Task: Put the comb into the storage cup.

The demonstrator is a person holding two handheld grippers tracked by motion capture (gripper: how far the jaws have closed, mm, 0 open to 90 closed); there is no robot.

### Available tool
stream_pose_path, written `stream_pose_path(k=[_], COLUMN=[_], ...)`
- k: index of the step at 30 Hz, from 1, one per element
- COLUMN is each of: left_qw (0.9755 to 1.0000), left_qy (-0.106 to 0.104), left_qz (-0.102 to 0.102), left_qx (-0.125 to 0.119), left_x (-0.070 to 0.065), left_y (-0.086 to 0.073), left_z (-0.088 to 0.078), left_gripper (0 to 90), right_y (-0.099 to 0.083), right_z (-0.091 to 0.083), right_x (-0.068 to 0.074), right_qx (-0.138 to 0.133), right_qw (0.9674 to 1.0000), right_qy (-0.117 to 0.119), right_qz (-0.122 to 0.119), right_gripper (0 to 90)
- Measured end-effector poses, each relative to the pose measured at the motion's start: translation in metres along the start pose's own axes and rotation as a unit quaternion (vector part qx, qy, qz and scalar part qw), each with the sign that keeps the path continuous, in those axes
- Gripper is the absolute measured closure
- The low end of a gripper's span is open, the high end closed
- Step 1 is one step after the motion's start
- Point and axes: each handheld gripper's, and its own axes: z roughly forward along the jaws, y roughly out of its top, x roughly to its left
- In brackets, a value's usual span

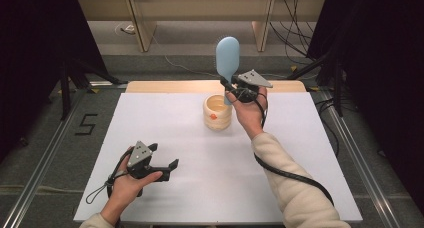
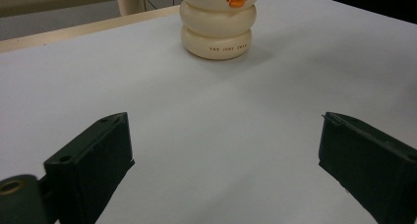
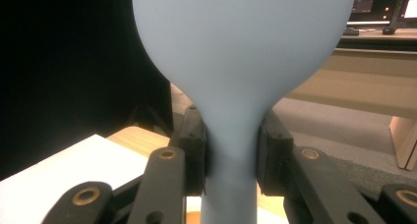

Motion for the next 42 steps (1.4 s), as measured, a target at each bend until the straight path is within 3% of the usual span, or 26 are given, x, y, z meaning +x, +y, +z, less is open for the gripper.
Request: stream_pose_path(k=[42], left_qw=[1.0], left_qy=[0.0], left_qz=[0.0], left_qx=[-0.001], left_x=[0.0], left_y=[0.0], left_z=[0.001], left_gripper=[5.9], right_y=[-0.004], right_z=[0.017], right_x=[0.009], right_qx=[-0.013], right_qw=[0.9998], right_qy=[0.012], right_qz=[-0.001], right_gripper=[70.5])
